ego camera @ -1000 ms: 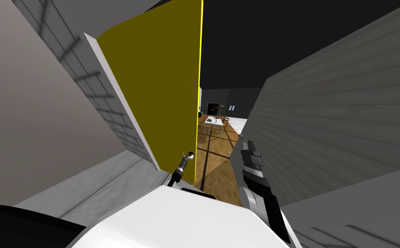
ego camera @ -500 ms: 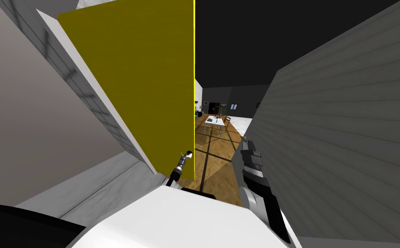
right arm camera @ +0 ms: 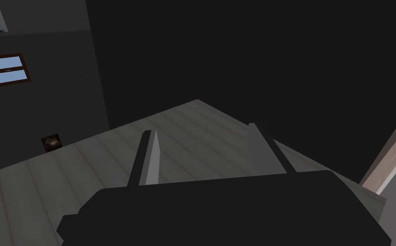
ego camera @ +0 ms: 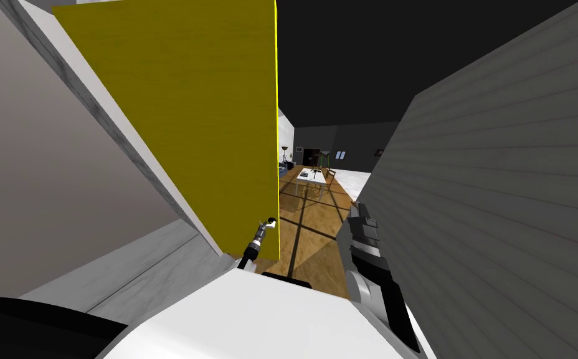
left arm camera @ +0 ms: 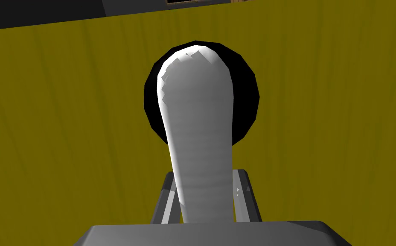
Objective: Push the door open
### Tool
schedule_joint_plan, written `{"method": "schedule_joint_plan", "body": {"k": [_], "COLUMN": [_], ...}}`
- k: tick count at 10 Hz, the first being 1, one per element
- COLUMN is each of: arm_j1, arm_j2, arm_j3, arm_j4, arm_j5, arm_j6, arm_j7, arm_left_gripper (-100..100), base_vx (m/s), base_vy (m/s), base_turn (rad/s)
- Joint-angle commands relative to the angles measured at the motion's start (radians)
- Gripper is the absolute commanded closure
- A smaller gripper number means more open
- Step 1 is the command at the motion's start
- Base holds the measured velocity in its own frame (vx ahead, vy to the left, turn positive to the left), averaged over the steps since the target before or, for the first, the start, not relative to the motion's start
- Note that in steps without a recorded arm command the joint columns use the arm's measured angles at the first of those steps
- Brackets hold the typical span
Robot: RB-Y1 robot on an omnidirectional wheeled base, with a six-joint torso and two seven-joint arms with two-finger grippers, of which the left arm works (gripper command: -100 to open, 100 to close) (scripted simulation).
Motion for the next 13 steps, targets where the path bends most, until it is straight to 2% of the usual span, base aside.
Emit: {"method": "schedule_joint_plan", "body": {"k": [1, 2, 7, 8, 9, 13], "arm_j1": [0.01, 0.007, -0.005, -0.005, -0.009, -0.017], "arm_j2": [0.008, 0.009, 0.005, 0.005, 0.001, -0.012], "arm_j3": [0.012, 0.033, 0.099, 0.099, 0.12, 0.169], "arm_j4": [-0.035, -0.03, -0.014, -0.014, -0.008, 0.004], "arm_j5": [0.003, 0.013, 0.04, 0.04, 0.049, 0.07], "arm_j6": [0.02, 0.019, 0.016, 0.016, 0.015, 0.012], "arm_j7": [-0.004, -0.011, -0.033, -0.033, -0.039, -0.056], "arm_left_gripper": [100, 100, 100, 100, 100, 100], "base_vx": [0.051, 0.104, 0.175, 0.152, 0.144, 0.184], "base_vy": [-0.01, -0.05, -0.104, -0.048, -0.062, -0.098], "base_turn": [0.002, 0.064, 0.08, 0.039, 0.045, 0.086]}}
